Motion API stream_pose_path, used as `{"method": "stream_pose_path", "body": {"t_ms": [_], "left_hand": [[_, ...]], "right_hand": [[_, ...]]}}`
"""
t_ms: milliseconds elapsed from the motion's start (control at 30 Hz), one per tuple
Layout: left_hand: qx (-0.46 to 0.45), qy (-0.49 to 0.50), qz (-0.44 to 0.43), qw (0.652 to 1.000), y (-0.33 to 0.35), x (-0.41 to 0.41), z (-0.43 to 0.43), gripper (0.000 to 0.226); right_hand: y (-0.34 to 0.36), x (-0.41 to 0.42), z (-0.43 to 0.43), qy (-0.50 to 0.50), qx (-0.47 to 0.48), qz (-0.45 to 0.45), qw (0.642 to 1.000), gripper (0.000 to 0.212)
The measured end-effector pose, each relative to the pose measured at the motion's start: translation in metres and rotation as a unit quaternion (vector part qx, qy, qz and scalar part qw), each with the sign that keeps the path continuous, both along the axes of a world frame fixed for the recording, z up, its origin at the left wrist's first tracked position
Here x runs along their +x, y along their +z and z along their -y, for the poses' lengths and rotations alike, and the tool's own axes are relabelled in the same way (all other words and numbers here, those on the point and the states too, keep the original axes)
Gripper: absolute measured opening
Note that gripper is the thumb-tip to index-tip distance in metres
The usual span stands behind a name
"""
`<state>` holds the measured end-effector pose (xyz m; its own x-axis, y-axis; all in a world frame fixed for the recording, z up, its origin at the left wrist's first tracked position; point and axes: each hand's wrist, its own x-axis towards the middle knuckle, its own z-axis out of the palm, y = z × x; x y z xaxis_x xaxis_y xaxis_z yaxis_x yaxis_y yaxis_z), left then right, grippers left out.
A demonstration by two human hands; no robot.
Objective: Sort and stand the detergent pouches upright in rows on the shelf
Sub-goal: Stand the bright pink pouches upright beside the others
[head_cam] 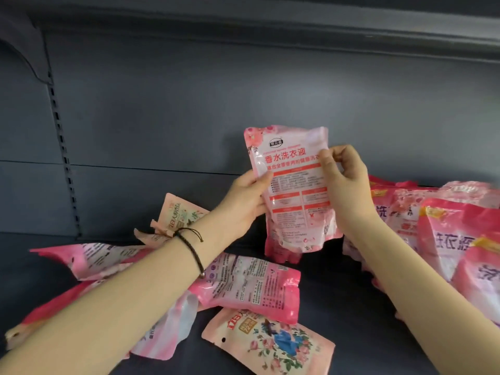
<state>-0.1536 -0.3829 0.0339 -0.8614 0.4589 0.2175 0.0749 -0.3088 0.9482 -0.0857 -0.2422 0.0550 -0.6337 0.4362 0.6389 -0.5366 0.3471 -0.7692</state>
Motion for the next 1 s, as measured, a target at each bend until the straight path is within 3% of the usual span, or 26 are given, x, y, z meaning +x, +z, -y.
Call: {"method": "stream_pose_path", "body": {"t_ms": [133, 267, 400, 500, 733, 1000], "left_hand": [[-0.022, -0.014, -0.002, 1.000, -0.017, -0.012, -0.032, 0.024], [-0.077, 0.003, -0.013, 0.997, -0.048, -0.019, -0.044, 0.028], [-0.155, 0.007, -0.065, 0.986, -0.057, -0.020, -0.043, 0.017], [-0.201, -0.018, -0.071, 0.977, -0.066, -0.017, -0.035, 0.020], [-0.201, -0.044, -0.085, 0.975, -0.072, -0.012, -0.021, 0.018], [-0.229, -0.020, -0.136, 0.964, -0.063, -0.020, -0.023, 0.022]], "right_hand": [[-0.017, -0.002, -0.028, 0.003, -0.089, 0.070, 0.994, 0.010], [-0.053, -0.001, -0.047, 0.068, -0.190, 0.155, 0.967, 0.022], [-0.073, 0.001, -0.056, 0.094, -0.233, 0.168, 0.953, 0.019], [-0.078, 0.000, -0.056, 0.108, -0.239, 0.177, 0.949, 0.017], [-0.079, 0.005, -0.051, 0.146, -0.243, 0.179, 0.942, 0.016], [-0.077, 0.003, -0.052, 0.102, -0.207, 0.182, 0.956, 0.017]]}}
